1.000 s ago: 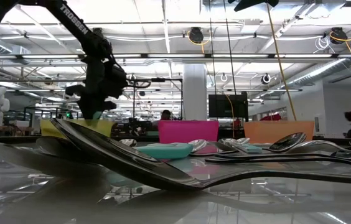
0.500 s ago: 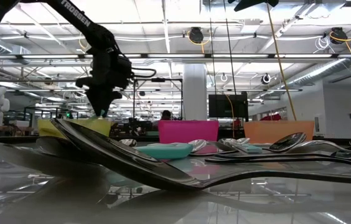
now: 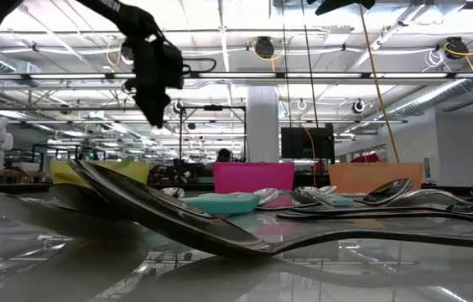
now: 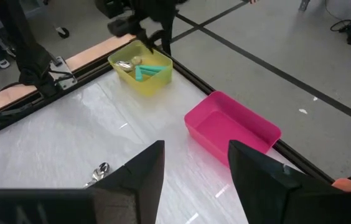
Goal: Sort silverware by color (type)
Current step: Put the light green spoon into the yellow bin
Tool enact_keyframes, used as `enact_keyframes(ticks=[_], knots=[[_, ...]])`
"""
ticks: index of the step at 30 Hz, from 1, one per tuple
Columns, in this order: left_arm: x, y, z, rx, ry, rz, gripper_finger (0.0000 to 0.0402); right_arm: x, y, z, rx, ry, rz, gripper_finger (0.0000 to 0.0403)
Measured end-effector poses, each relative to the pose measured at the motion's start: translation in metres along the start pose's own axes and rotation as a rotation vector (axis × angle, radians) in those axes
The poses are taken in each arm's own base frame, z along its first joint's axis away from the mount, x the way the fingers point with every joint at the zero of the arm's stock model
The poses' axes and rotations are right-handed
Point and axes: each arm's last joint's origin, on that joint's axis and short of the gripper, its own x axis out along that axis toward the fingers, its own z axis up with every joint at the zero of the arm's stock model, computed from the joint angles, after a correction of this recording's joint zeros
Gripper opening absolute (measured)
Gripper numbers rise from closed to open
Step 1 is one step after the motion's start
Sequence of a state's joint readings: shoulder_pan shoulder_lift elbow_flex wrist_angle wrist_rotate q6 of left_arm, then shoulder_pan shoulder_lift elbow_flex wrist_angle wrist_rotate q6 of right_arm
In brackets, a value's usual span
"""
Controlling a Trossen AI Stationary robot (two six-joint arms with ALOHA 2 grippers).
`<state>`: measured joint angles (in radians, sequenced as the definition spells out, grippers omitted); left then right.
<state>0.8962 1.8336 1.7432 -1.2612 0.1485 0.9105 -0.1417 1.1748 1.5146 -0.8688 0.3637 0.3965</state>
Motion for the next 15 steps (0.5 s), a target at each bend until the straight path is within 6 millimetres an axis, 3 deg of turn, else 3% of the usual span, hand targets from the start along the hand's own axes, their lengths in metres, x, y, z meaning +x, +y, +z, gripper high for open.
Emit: enact_keyframes(ticks=[5,15], knots=[[-0.01,0.006,-0.003,-0.095,-0.032,0.008,0.0231,0.0,0.0,0.0,0.0,0.0,-0.001,0.0171],[-0.009,-0.005,-0.012,-0.294,0.037,-0.129,0.0105,0.0,0.0,0.0,0.001,0.003,-0.003,0.0171]])
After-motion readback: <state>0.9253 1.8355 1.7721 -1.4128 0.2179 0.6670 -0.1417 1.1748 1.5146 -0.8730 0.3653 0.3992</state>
